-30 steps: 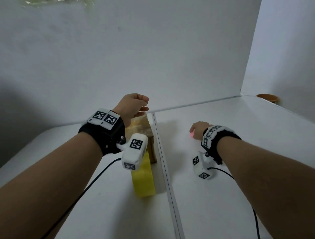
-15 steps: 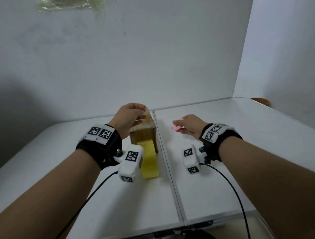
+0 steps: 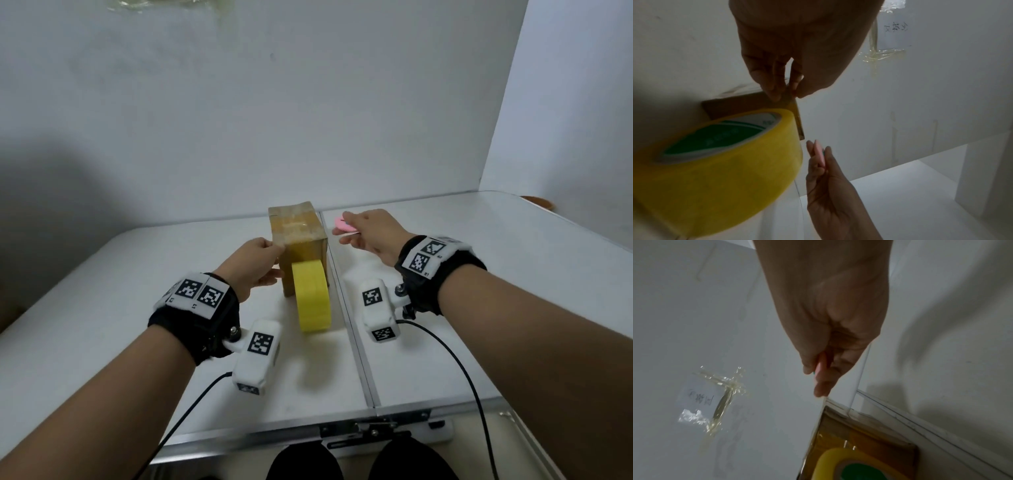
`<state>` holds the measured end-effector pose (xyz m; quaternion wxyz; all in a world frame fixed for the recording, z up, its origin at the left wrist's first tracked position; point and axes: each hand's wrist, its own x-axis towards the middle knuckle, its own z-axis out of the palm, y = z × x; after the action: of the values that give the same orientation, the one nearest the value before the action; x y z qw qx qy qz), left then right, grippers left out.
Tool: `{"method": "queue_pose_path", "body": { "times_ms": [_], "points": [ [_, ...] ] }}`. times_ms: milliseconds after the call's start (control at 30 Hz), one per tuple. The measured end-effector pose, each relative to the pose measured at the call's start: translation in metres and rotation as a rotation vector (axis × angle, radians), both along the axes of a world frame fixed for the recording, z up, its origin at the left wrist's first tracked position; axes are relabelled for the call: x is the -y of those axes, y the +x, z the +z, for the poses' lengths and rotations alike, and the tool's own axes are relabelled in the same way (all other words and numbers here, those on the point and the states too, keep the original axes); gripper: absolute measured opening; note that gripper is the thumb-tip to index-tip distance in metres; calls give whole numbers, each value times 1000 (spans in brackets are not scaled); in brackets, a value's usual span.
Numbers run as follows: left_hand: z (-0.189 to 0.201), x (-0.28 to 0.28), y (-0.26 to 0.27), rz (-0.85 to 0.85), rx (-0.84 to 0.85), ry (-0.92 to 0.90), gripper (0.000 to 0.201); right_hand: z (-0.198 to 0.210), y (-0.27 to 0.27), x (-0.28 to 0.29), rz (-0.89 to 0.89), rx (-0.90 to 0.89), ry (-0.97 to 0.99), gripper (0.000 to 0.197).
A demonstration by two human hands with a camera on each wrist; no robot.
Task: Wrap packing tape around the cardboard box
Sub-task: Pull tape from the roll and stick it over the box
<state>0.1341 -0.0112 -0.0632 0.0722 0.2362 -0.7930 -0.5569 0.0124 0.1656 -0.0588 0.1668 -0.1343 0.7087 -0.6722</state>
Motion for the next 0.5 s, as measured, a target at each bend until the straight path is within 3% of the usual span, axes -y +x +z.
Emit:
{"method": "queue_pose_path", "body": {
  "times_ms": [133, 200, 300, 500],
  "points": [
    [-5, -12, 6, -2, 77, 154, 42, 3, 3, 10, 5, -223, 159, 32],
    [-6, -18, 9, -41, 96, 220, 45, 5, 7, 16, 42, -293, 141, 24],
    [-11, -19, 9, -78, 95, 295, 52, 8, 12, 26, 145, -384, 121, 30],
    [-18, -21, 16, -195, 51, 402, 29, 6, 19, 33, 299, -615, 438, 32]
  ]
}}
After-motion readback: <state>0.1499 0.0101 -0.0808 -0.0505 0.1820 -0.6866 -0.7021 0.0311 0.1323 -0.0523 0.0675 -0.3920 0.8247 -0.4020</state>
